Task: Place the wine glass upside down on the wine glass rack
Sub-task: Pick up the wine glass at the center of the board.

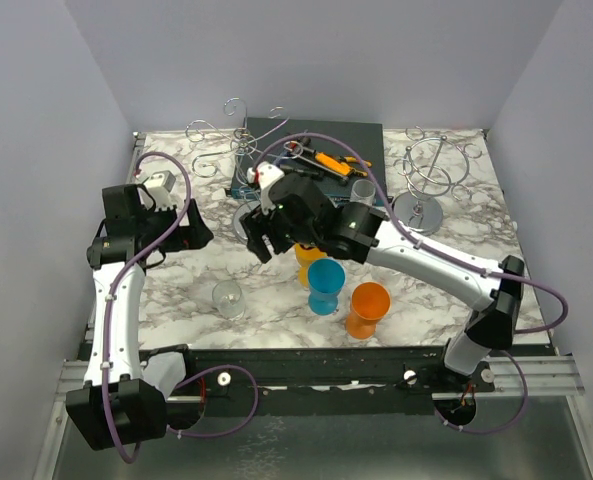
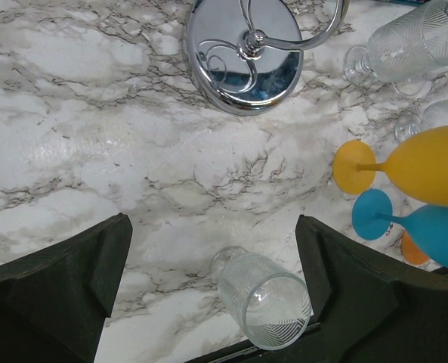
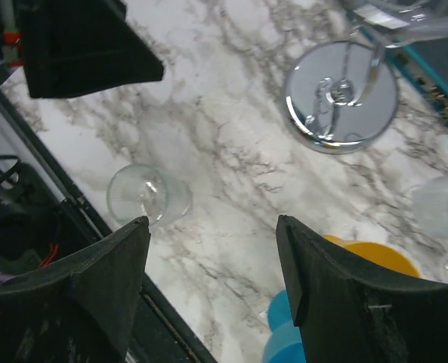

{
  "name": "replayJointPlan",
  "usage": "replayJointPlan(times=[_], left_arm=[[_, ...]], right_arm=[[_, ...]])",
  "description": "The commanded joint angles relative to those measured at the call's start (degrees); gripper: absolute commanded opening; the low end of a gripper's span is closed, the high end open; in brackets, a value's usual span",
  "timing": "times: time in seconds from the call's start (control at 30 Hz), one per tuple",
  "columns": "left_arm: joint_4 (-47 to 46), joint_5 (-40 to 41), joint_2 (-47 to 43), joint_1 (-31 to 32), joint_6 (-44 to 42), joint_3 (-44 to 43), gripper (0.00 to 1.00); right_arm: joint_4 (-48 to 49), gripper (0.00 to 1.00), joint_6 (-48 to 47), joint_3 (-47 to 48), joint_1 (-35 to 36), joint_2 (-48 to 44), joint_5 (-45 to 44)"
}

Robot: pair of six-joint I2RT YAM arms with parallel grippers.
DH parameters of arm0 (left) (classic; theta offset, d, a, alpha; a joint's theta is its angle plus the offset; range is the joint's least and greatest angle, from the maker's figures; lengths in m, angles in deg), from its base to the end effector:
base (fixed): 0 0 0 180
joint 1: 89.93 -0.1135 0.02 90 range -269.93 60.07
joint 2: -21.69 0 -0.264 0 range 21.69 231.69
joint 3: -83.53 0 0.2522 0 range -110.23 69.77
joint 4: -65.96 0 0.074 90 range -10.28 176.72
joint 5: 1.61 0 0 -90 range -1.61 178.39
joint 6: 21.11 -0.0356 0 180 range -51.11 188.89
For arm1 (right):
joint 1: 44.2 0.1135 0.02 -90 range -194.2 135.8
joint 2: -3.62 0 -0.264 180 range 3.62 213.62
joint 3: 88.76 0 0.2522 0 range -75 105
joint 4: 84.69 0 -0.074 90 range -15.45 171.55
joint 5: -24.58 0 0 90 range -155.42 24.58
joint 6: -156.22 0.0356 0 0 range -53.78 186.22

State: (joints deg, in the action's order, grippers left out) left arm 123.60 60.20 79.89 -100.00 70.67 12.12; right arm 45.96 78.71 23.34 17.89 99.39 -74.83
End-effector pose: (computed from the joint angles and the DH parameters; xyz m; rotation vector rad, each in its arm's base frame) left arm 0.2015 0.0187 0.3217 0.0038 2.2844 -0.5000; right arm 0.1830 0.3331 0.3876 -0.8312 2.0324 0.5777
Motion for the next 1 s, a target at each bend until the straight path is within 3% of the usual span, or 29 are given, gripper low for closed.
replayJointPlan(times=[0.0, 0.33, 0.83, 0.97], left_arm=[[1.25, 2.12, 0.63, -0.48, 0.81, -2.53, 0.99], [1.94, 3.77, -0.47, -0.7, -1.05, -2.64, 0.99], [3.09, 3.09, -1.78, -0.73, -2.96, -1.76, 0.99], [4.35, 2.05, -1.78, -0.74, -3.92, -2.12, 0.99]], right_arm=[[1.92, 0.74, 2.15, -2.22, 2.85, 5.48, 6.94], [7.2, 0.74, 5.16, -4.01, 3.97, 13.09, 9.8], [9.22, 0.62, 5.94, -5.18, 3.94, 21.49, 12.14], [9.83, 0.49, 5.97, -5.77, 3.94, 22.56, 11.23]])
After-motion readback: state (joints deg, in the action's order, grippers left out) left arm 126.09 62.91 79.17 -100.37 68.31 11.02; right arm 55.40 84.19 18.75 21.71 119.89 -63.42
